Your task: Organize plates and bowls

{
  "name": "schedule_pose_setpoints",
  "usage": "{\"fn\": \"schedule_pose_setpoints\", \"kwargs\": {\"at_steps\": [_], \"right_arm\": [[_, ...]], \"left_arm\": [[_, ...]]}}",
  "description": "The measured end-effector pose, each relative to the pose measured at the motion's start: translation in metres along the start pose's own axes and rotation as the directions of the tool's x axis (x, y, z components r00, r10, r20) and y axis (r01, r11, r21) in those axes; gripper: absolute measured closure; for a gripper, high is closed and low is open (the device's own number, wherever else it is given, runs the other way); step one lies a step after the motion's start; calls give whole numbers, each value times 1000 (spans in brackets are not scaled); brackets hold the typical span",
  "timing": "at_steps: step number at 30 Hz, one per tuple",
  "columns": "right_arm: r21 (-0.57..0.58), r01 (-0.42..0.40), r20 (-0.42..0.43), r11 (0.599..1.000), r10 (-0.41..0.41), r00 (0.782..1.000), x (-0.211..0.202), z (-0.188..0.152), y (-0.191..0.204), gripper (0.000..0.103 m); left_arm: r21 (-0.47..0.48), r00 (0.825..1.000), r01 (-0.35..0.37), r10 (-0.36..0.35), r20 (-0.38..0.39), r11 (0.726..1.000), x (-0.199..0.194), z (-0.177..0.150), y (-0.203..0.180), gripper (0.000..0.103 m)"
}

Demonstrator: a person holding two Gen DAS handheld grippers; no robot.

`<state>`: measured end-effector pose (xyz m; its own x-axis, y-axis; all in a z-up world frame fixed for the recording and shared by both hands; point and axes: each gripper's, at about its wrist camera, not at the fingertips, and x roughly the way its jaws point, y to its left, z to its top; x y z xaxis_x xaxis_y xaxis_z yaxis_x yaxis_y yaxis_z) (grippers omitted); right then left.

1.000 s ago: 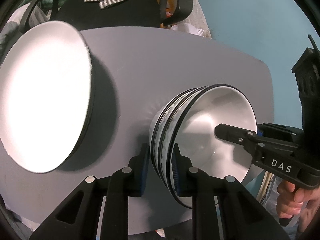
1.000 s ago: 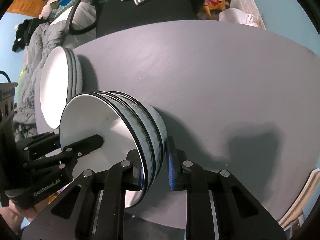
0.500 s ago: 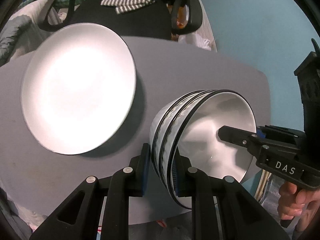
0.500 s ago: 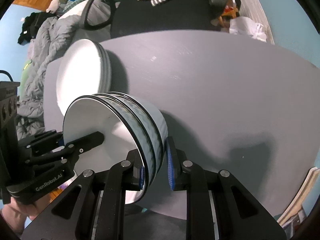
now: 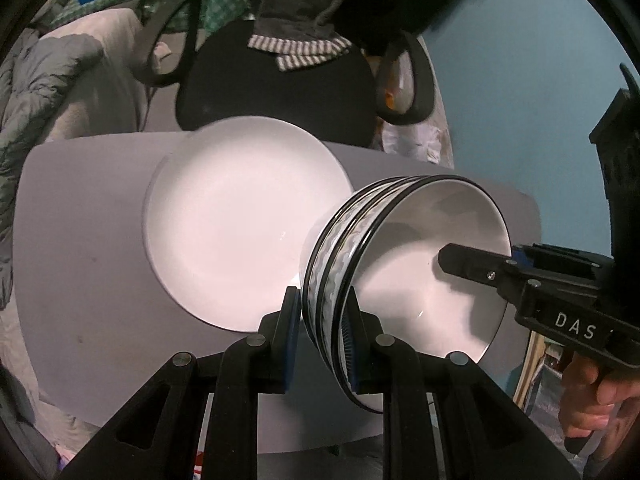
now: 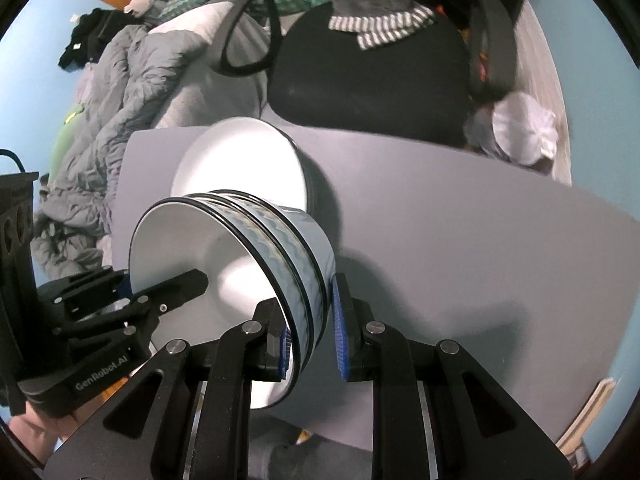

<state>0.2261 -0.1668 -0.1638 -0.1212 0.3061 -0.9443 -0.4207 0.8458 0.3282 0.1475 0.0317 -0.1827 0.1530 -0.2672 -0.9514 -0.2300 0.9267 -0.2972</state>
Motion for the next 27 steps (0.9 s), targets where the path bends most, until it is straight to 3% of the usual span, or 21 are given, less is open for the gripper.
{"fn": "schedule_pose_setpoints", "kwargs": {"at_steps": [13,22,27], "right_arm": [[-50,4,-59,999,-7,998,56,48,54,85],[-10,7,-77,1000,-8,997,67,61,55,85],[15,2,-68,1000,-1,998,65,61,53,84]], "left_arm": [[-108,999,-37,35,-21,993,19,36,82,84],[-108,999,-20,15,-40,994,27,48,92,84],[-106,998,28,-34,-56,994,25,46,98,84]]}}
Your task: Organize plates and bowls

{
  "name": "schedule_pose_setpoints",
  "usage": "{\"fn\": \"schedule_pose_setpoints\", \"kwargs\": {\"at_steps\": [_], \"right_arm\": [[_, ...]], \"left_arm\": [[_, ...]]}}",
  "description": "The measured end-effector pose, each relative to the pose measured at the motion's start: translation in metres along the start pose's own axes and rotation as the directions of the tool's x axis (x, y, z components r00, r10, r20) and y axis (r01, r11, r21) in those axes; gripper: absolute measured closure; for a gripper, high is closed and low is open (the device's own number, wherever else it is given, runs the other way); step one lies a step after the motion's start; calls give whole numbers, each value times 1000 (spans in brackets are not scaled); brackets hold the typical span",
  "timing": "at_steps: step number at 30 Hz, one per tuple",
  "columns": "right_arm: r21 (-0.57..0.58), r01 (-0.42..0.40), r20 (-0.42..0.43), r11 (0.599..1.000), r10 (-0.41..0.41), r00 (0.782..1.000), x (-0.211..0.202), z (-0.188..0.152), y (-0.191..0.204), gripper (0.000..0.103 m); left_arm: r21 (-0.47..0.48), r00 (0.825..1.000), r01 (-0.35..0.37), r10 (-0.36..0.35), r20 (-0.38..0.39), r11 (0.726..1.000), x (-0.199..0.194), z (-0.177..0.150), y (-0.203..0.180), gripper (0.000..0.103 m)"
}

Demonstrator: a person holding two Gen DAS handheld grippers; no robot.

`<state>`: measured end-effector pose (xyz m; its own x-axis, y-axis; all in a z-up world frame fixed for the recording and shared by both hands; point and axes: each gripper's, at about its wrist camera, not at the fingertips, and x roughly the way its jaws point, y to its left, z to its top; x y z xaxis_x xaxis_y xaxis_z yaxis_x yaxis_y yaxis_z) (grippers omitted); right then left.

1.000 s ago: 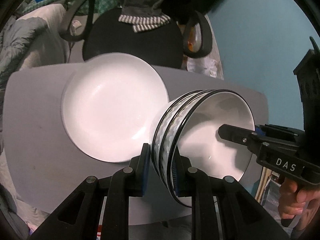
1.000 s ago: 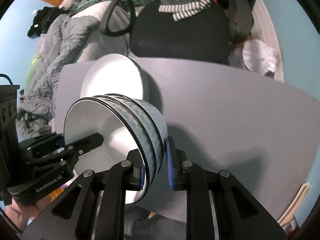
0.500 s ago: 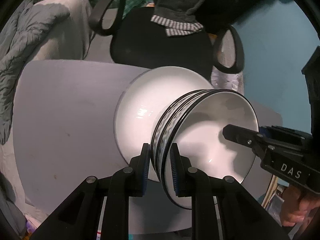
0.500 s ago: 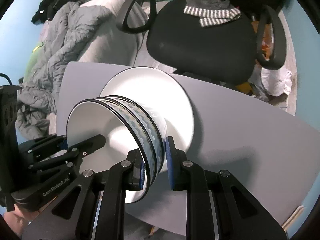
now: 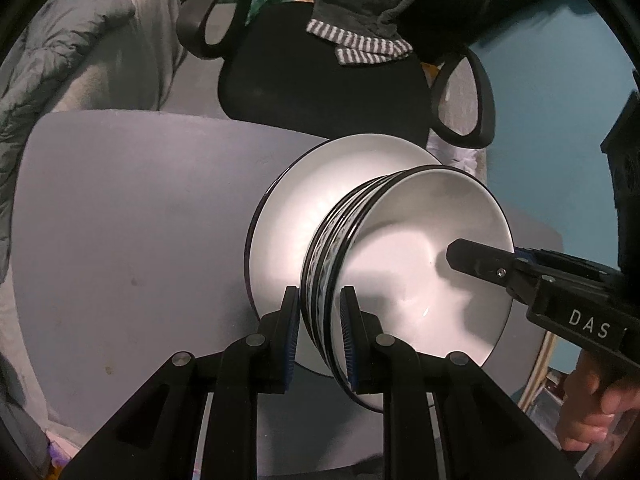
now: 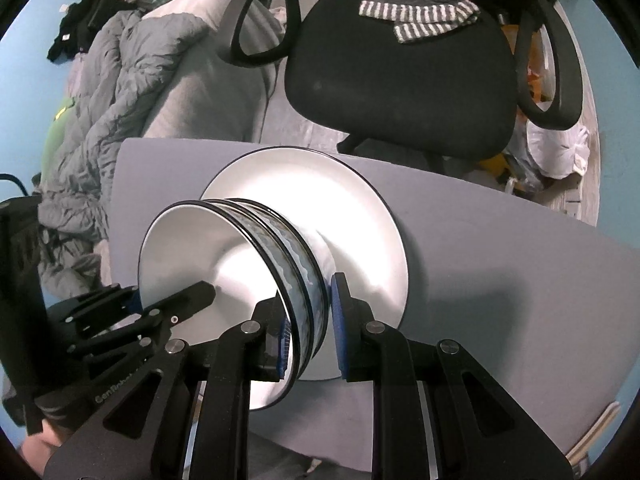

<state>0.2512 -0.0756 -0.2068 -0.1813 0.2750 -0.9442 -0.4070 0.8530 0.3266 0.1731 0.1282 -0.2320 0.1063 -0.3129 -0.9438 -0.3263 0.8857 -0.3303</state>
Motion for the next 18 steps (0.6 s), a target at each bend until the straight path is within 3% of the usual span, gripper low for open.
{"fn": "schedule_pose_setpoints", "kwargs": {"at_steps": [2,4,6,7,11,18], "right_arm": [[2,1,5,1000,-1,1000,-1,-1,0,83],[10,7,12,1000,-7,1000,-4,-1,0,80],[8,31,36,999,-32,999,-10,-1,2,72],[6,49,47,999,-50,998,-13,-2,2,67],[-2,102,86,995,-102,991,-27,-4,5,54],[-27,153,207,988,-144,968,-71,-15,18,44]], "left_arm": [[8,1000,10,-10,19,1000,-4,0,2,81],[9,999,-25,25,44,1000,-12,-2,2,73],[3,995,-61,60,77,998,-20,-4,4,54],[-1,994,-67,67,90,998,-25,-5,4,50],[-16,983,-94,95,155,995,-48,-12,4,41],[-18,956,-117,117,270,993,-91,-25,-10,23]]}}
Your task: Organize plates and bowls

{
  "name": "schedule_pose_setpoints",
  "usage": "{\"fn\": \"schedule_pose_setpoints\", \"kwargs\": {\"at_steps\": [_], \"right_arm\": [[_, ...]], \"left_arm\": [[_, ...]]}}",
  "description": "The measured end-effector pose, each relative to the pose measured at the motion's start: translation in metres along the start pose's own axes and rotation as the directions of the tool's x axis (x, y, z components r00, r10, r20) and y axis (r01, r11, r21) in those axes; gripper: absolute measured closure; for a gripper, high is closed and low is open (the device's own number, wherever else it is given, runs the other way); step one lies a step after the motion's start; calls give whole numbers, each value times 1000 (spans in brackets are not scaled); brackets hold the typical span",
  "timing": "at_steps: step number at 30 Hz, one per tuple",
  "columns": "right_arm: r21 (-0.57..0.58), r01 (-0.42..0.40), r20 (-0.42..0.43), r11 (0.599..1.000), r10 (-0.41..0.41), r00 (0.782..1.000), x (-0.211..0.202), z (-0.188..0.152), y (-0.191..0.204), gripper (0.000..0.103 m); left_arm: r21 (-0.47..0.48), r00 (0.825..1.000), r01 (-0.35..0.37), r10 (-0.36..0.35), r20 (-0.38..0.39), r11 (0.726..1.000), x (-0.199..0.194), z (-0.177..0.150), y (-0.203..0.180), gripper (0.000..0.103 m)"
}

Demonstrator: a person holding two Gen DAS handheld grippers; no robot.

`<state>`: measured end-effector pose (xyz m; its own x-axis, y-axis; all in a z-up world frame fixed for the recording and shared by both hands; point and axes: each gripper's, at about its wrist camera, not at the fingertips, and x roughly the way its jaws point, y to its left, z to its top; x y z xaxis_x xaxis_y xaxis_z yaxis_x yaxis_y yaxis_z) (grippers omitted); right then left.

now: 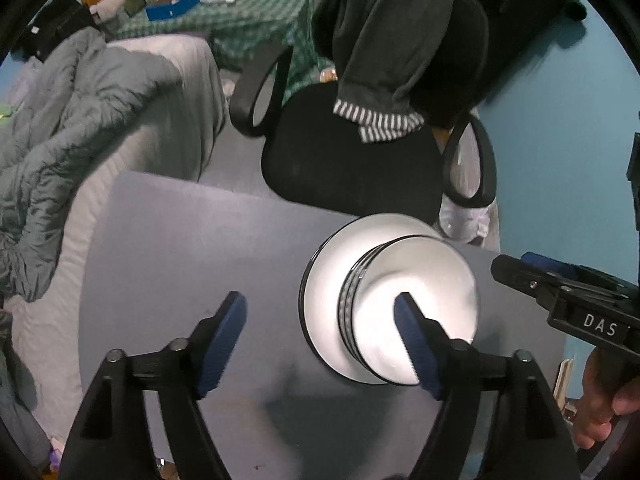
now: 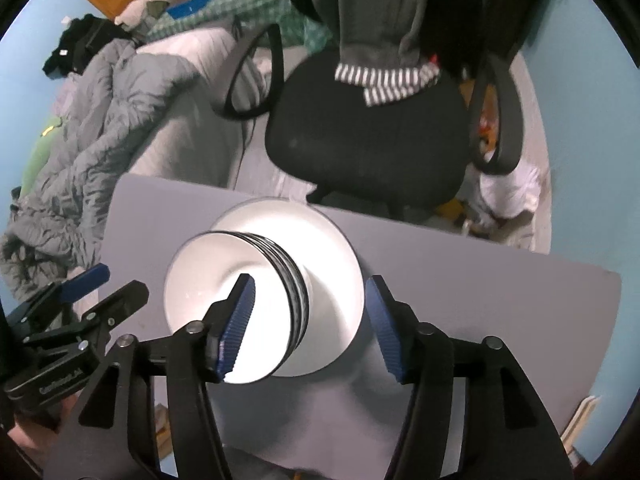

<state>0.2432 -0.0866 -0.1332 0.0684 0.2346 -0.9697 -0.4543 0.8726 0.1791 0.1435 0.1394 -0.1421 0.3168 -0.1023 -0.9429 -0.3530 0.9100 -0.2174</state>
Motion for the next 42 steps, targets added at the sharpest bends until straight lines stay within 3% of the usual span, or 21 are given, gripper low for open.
{"fn": "schedule_pose_setpoints", "kwargs": {"at_steps": [8,20,28,42], "right_arm": [[-26,31,142,999,-27,990,-65,-4,8,41],[-36,70,253,997,-59,966,-127,-24,11,41],[-3,80,292,997,-76,954,-153,-39,7,41],[21,89,320,996,-91,943,-171,-54,3,41]], "left_arm": [[48,995,-28,23,94,998,-47,-4,-25,21],[34,985,6,-12,174,999,-105,-21,-46,21],[71,970,8,-25,242,997,-137,-26,-62,21],[104,966,29,-54,252,994,-153,-35,-72,20]]}}
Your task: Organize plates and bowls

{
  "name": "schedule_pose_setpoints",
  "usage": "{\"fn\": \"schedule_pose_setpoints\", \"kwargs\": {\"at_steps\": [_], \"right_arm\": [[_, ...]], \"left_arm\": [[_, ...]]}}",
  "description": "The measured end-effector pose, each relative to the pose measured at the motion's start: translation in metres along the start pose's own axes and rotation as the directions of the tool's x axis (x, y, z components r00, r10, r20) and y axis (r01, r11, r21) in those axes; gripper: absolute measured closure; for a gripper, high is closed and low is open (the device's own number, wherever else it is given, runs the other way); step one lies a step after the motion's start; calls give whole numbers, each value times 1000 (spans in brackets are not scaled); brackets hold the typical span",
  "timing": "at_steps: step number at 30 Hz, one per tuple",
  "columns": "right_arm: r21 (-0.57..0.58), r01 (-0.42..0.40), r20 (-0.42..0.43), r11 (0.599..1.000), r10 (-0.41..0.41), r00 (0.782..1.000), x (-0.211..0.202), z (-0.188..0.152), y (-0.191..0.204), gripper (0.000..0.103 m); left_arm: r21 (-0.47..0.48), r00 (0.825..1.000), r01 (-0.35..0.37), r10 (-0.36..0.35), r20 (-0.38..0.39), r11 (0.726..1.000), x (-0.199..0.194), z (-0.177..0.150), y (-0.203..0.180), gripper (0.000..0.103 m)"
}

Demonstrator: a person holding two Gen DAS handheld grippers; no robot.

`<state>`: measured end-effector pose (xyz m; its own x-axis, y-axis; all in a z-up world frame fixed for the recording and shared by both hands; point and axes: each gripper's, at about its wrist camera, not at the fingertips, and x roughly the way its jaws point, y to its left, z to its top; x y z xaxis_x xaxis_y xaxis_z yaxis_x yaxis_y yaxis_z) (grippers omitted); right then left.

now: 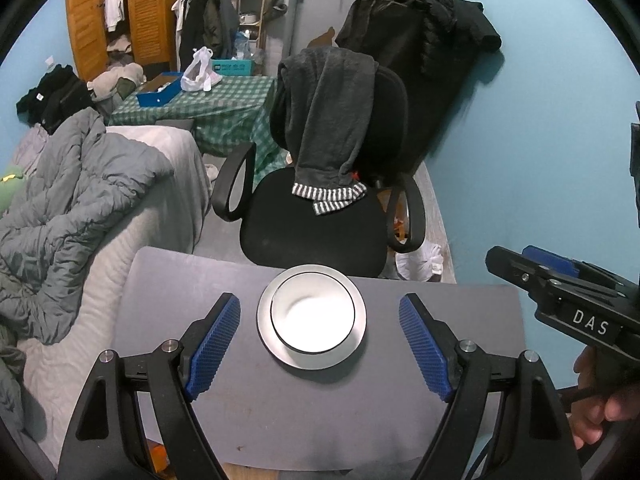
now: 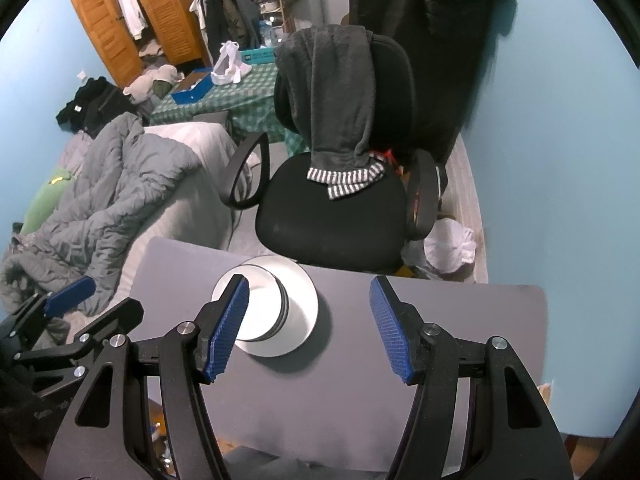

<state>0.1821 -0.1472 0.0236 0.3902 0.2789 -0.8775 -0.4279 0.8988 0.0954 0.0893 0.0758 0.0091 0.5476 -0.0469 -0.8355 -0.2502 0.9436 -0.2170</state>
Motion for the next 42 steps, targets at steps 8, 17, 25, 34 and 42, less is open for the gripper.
{"fn": "schedule_pose_setpoints", "kwargs": {"at_steps": [8,17,25,34,42], "right_arm": [[6,-6,-2,1000,6,1000,-2,-2,-2,41],[3,-4,-6,1000,4,1000,-6,-3,-4,41],[11,-10,-14,1000,10,1000,-11,-2,-4,41],[11,-13,-12,1000,13,1000,-12,-2,-5,41],[10,-12,-10,1000,12,1000,-12,-2,-5,41]], "left_arm": [[-13,1000,8,-8,-6,1000,0,-3,0,20],[-14,1000,15,-15,0,1000,-1,-7,-2,20],[-11,1000,3,-2,7,1000,-5,-9,-3,20],[-2,1000,-9,9,7,1000,-9,-11,-5,20],[21,1000,-31,31,-1,999,-11,-11,-8,20]]}}
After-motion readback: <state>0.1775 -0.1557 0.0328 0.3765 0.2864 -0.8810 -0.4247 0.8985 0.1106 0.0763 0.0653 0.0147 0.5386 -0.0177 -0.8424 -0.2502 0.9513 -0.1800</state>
